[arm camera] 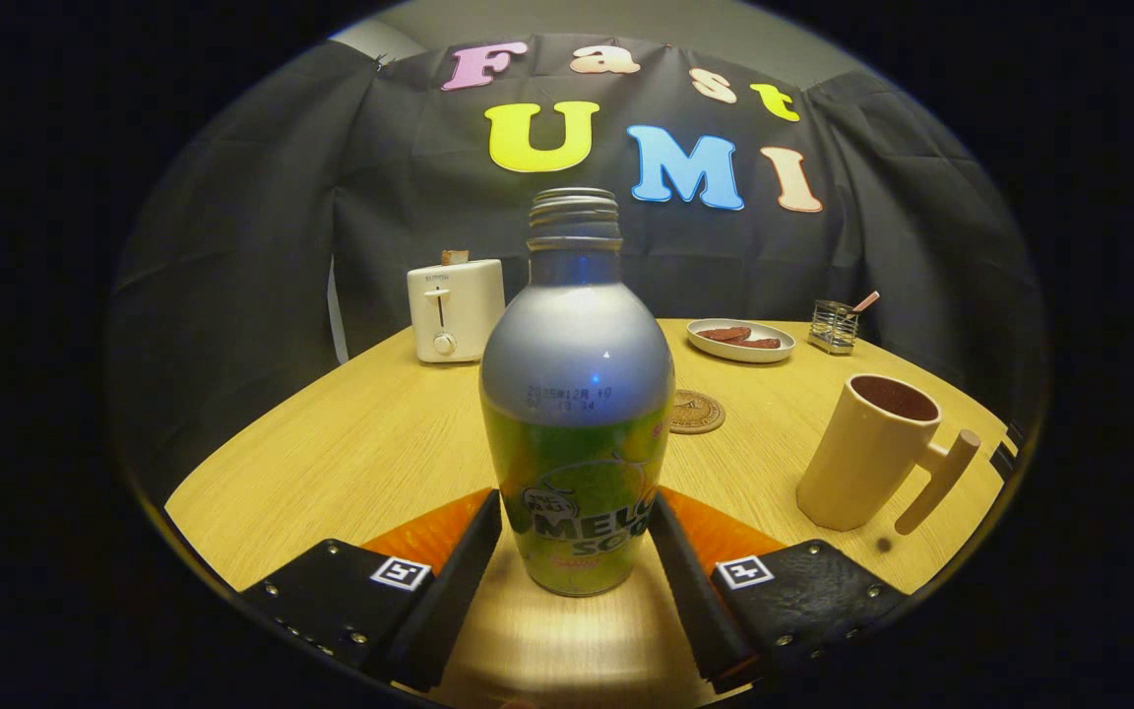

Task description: Take the bottle from table, then pour the juice into the cup, finally place the bottle on the coaster

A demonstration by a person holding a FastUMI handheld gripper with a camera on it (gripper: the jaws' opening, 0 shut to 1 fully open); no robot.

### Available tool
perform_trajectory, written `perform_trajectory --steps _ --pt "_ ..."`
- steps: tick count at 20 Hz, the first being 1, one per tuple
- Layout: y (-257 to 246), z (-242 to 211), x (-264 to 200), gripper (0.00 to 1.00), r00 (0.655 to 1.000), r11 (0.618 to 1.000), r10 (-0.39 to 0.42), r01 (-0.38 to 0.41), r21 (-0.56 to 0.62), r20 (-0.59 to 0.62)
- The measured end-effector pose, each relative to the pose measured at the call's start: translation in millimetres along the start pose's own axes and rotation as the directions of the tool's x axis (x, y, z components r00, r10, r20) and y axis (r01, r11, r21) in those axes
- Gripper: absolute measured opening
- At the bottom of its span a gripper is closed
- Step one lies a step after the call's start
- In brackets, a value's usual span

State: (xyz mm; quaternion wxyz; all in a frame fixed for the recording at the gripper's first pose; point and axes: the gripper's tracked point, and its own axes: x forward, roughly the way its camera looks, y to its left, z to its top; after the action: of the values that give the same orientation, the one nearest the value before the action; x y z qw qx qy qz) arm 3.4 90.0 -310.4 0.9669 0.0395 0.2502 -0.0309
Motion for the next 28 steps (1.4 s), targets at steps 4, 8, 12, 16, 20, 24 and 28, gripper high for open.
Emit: perform_trajectory --steps 4,8,12,16,20,24,28 --pt "1 2 0 0.80 1.000 1.000 0.009 -0.009 0.008 -0.011" --pt "6 11 -1 0.79 0.998 0.997 0.055 -0.053 0.055 -0.028" --pt "8 29 -4 0.79 0.996 0.985 0.088 -0.084 0.149 -0.016" --pt "12 48 -5 0.79 0.993 0.957 0.114 -0.112 0.266 0.010" --pt "17 63 -6 0.77 0.985 0.900 0.167 -0.169 0.402 0.040" --pt "12 75 -10 0.77 0.981 0.850 0.187 -0.192 0.491 0.060" --pt "1 79 -16 0.77 0.980 0.785 0.186 -0.194 0.589 0.075"
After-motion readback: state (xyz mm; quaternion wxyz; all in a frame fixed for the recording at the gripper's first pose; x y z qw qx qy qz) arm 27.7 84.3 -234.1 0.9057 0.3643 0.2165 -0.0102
